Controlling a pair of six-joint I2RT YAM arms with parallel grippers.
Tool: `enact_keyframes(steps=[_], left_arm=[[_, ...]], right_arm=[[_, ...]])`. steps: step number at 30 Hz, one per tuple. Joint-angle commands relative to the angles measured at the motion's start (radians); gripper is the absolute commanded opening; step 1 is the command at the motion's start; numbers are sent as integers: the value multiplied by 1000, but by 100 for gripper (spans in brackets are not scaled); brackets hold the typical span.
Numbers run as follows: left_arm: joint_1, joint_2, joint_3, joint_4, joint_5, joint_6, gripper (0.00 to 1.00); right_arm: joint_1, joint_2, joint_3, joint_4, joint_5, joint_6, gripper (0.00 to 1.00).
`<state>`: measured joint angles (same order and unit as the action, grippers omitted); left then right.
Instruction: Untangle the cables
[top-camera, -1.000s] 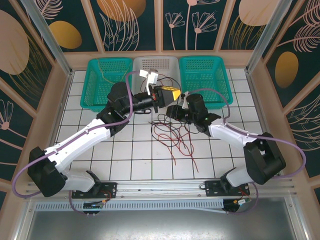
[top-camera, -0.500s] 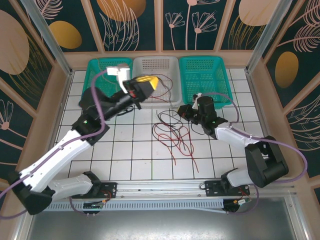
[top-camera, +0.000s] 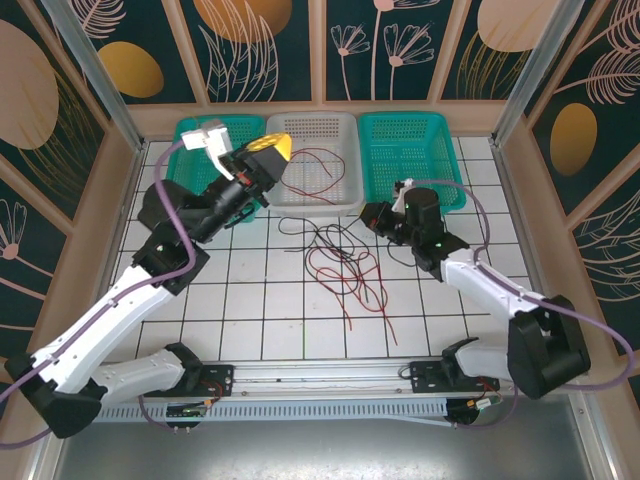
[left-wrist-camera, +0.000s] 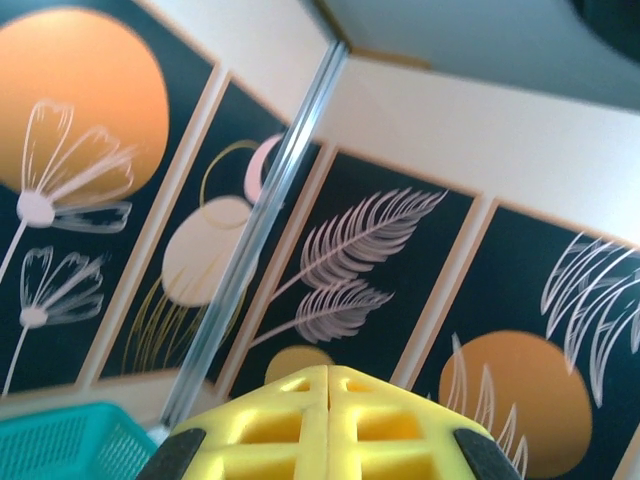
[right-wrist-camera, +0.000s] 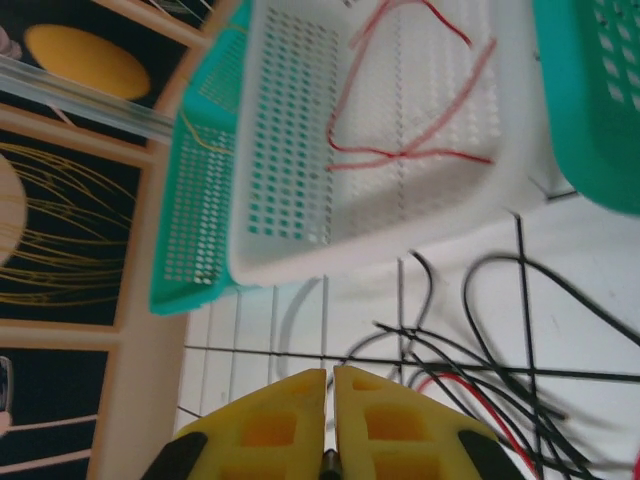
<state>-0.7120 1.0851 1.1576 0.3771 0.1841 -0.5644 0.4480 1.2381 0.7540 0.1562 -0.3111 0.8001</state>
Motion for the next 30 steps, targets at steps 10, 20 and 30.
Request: enact_keyframes(steps=[10,20,30], left_arm=[[4,111,-221,-192,114,107,64],[-4,258,-306,-171,-1,407,76],[-2,301,-321,-99,-22,367,78]], right_arm=[[13,-164,63,-11,-36,-23,0],[12,-175,114,-28,-118,-23,0],[13,-207,148,-99,-112,-49,0]])
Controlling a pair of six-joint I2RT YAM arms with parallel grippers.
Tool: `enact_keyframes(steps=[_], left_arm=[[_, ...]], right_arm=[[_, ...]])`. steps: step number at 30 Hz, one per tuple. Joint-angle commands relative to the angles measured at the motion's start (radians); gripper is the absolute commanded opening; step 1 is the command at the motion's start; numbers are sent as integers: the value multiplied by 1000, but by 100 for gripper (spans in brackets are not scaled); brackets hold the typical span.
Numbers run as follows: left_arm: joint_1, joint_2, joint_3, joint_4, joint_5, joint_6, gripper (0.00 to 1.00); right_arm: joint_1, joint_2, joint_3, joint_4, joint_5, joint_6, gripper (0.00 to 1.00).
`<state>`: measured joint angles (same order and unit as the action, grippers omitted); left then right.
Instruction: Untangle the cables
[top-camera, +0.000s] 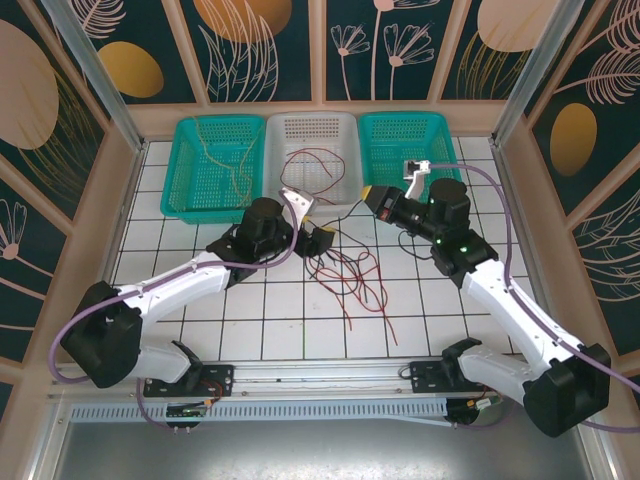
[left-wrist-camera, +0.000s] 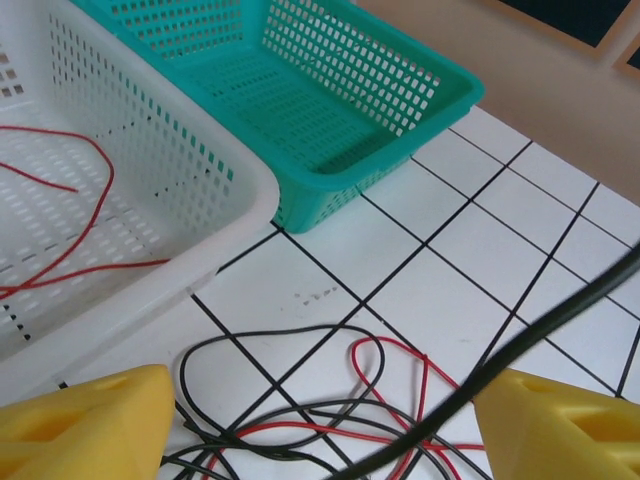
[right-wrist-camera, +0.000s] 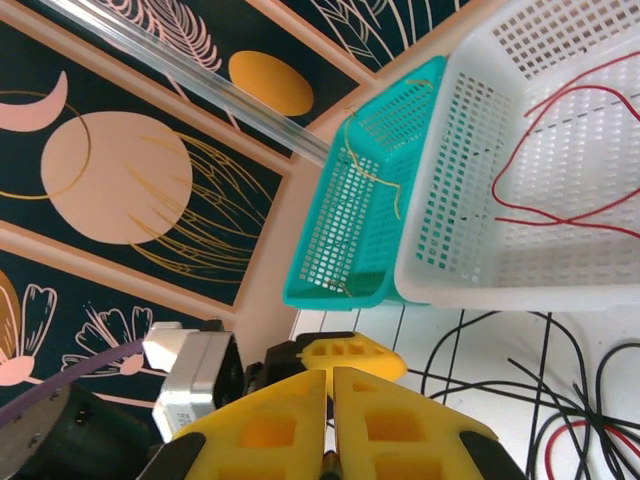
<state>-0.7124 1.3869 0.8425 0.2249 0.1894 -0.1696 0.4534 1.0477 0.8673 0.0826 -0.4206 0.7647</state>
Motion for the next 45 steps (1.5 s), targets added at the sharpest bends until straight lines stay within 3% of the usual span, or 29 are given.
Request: enact_keyframes(steps=[1,6,13,15,18,19,20,25,26,27,30,35,45], left_arm=[[-2,-10,-15,63,-24,-55,78],[-3,-66,-103,167,18,-157,78],[-3,1,-21,130,86,-126,68],[-3,26,37,104,107,-110,49],[-2,57,153,40,106,-124,12],[-3,62,201,18,99,-135,3],[-2,64,241,2,95,-155,0],[-2,36,362,0,77,-247,0],[-2,34,405,-19,51,-264,0],[-2,35,444,-49,19,-280,0],[-2,46,587,-150,-42,-342,0],[-2,64,722,-173,15,-432,0],[-2,78,752,-167,49,-517,0]], right_arm=[[8,-16,32,-22,-8,-14,0],[8,-18,31,20,-36,10,0],[12,-21,97,43,-93,12,0],[15,-26,119,30,-90,6,0],[19,-38,150,-14,-57,-11,0],[19,-45,156,-31,-37,-18,3],[18,-53,161,-49,-15,-24,11],[19,-86,153,-90,57,-47,46],[20,-90,152,-110,82,-58,62],[22,-99,148,-122,106,-69,68],[42,-129,119,-109,115,-101,73],[153,-104,143,-105,177,-179,77],[208,63,275,-125,261,-264,73]])
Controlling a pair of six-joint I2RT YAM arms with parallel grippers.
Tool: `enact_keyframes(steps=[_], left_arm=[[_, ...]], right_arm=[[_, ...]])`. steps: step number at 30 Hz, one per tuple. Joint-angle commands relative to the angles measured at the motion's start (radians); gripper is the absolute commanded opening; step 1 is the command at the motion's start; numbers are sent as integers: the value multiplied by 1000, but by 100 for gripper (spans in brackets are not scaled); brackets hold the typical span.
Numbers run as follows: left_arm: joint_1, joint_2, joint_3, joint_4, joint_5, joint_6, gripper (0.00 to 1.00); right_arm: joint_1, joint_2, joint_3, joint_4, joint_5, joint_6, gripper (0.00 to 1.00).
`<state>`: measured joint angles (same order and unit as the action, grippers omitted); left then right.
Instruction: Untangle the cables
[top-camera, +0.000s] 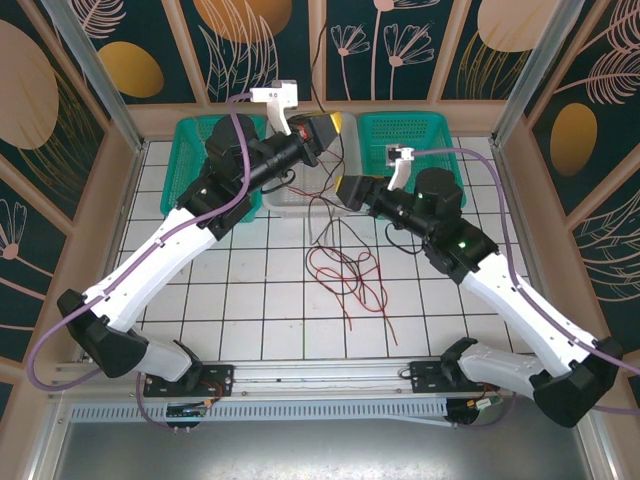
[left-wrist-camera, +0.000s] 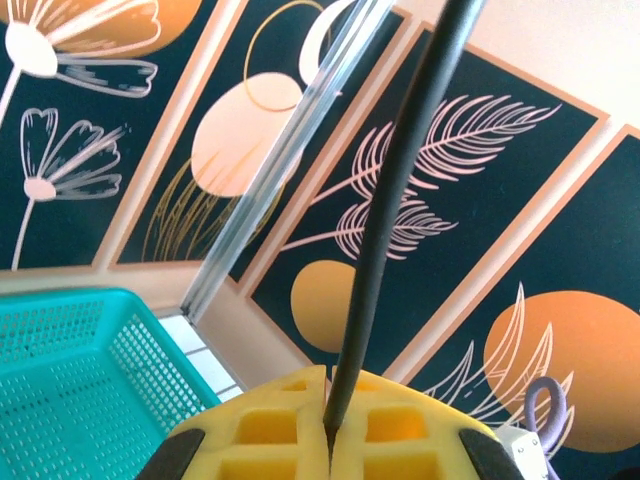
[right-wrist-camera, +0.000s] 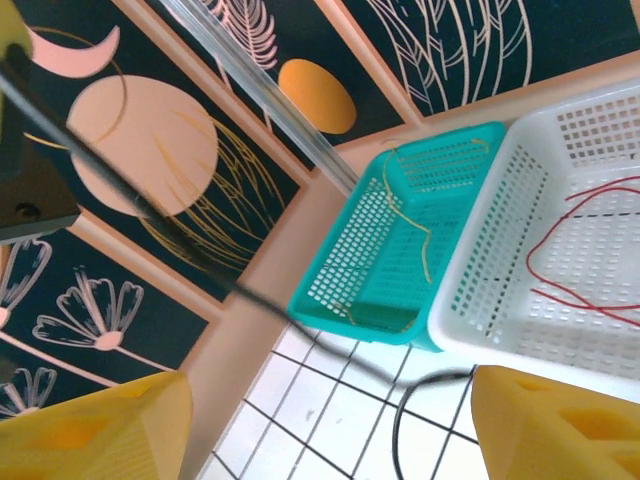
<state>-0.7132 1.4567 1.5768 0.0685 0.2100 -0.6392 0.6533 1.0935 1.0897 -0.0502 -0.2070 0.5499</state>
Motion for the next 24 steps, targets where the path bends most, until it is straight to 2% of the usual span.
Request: enact_keyframes(steps=[1,4,5,9,13,15,16,18,19,22,23,24], left_arm=[[-2,7,15,-6,33,-53,0],[0,9,10,4,47,-70,0],[0,11,10,4,49,-74,0],[-2,16,10,-5,51,-74,0],[3,16,10,-17,31,-74,0],[5,19,11,-22,23,-75,0],[5,22,10,-26,18,-73,2],[8,24,6,-41,-9,-71,14],[10,22,-1,-46,-28,-72,23],[23,20,-24,-53,-63,-87,66],[28,16,-32,-52,-66,-92,78],[32,10,-45,-46,-74,-90,85]], right_arm=[[7,35,63,0,63,-53,72],[10,74,90,-11,86,-68,66],[12,80,94,-8,91,-72,61],[18,98,101,-4,102,-86,31],[46,90,93,-14,121,-105,9],[54,77,85,-15,131,-108,1],[55,69,82,-16,136,-108,0],[55,52,80,-21,146,-109,0],[55,42,79,-26,157,-110,0],[55,21,82,-41,188,-114,0],[54,18,87,-50,201,-115,0],[53,16,97,-61,212,-118,0]])
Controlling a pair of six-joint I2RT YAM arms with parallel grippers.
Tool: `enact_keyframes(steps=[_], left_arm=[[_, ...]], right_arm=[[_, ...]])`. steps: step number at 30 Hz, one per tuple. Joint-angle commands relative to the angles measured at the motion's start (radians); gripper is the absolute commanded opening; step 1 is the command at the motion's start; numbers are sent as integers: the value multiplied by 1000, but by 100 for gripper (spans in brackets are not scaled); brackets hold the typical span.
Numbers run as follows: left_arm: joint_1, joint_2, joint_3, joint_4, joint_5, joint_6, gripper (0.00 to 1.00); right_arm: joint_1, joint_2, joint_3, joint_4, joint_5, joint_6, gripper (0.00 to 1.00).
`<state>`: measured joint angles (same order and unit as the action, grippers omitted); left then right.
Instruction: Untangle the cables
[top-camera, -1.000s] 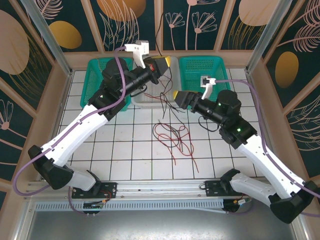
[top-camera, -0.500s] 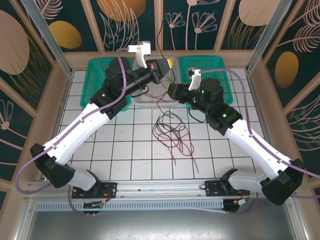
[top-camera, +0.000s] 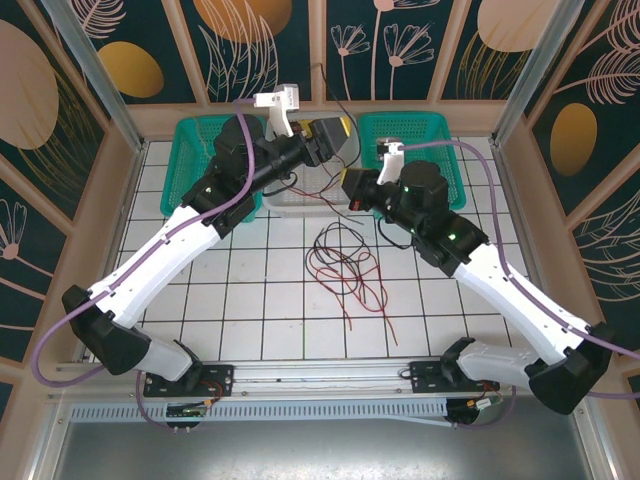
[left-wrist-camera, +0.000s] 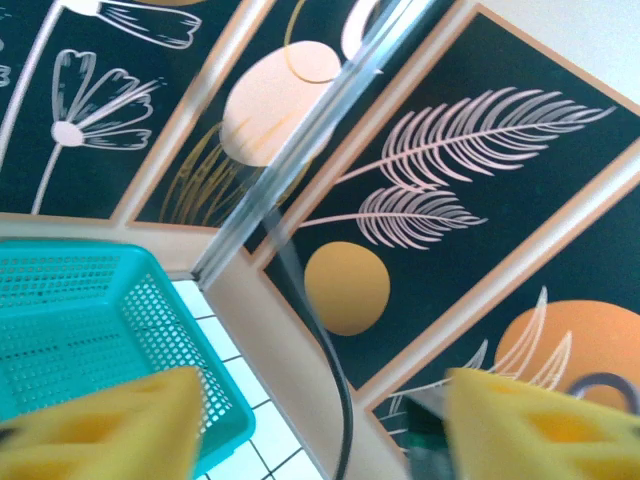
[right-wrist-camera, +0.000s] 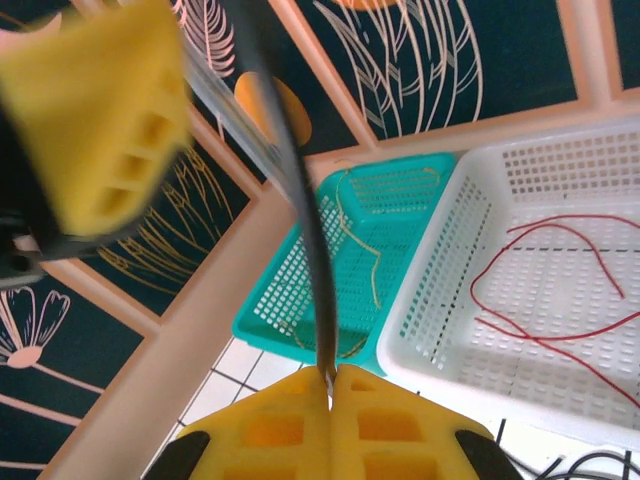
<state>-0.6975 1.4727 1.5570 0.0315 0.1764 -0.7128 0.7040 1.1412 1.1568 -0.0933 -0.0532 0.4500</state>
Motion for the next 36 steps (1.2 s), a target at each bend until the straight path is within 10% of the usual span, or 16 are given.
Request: enact_keyframes(steps=[1,22,27,36], left_arm=[[19,-17,-39,-3,-52,-10,96],[33,-228,-524,-96,-195,7,98],[32,-224,-555,-112,-203,8,99],[34,-153,-557,-140,-187,10,97]], right_arm=[[1,-30,41,-30,64,-21,0],[-529,545,569,-286,-132,-73,6],[-540,624,620,-346,-123,-52,45],[-399,342,235,-281,-62,-35,50]])
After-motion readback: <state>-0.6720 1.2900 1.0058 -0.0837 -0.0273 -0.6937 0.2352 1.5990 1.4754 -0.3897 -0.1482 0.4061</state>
